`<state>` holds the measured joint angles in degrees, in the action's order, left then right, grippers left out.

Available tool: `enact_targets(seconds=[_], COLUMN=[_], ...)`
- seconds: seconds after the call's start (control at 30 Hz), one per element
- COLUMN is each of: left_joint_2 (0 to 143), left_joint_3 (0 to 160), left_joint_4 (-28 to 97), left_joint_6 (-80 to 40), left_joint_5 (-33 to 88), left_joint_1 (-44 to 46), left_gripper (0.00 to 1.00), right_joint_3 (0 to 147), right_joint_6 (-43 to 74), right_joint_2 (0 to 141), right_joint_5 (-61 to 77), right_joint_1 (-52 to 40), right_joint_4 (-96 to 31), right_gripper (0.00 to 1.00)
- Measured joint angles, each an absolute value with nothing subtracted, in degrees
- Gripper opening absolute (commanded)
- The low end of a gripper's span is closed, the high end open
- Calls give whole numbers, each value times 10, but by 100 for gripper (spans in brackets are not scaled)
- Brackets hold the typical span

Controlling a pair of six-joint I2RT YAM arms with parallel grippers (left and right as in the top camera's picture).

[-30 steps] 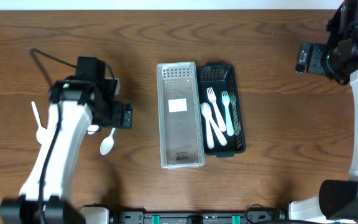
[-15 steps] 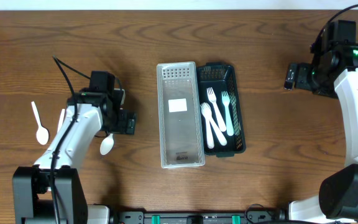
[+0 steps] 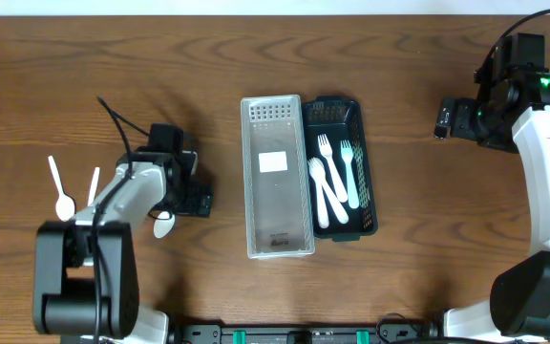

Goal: Pack container

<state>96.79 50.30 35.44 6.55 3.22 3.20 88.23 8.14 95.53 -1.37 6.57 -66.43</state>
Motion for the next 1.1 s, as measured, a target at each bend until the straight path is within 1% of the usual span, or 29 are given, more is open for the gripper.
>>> enact_targets(seconds=[0.23,0.27,0.33,0.47,0.6,0.67,0.73,0.8,0.83,1.03,1.07,1.1], left_joint_2=[976,977,977,978,978,979,979,979,979,979,979,979], left_joint_3=[510,511,511,512,513,513,513,513,513,513,513,513], left_joint_4=[355,356,356,355,355,355,355,355,355,355,355,355], left_joint_6=[63,62,60,55,55,55,55,56,56,54,54,53], left_joint_5=[38,38,38,38,38,38,39,38,39,39,39,39], left_joint_1=[32,32,32,32,32,32,32,32,32,33,33,34], left_gripper=[99,98,91,71,56,43,35,33,29,18,15,14], right_joint_3=[882,882,882,882,882,882,882,882,882,882,882,882], right_joint_6=[81,81,81,81,81,81,82,81,82,82,82,82], right_joint_2=[955,955,955,955,955,955,955,955,955,955,955,955], right_joint_5=[-12,-13,-12,-12,-12,-12,-12,-12,-12,-12,-12,-12], right_joint_1=[66,66,66,66,66,66,66,66,66,66,66,66], right_joint_4=[-664,-664,-664,-664,-664,-664,-664,-664,-664,-665,-665,-665], right_gripper=[99,99,99,99,99,99,99,99,99,99,99,99])
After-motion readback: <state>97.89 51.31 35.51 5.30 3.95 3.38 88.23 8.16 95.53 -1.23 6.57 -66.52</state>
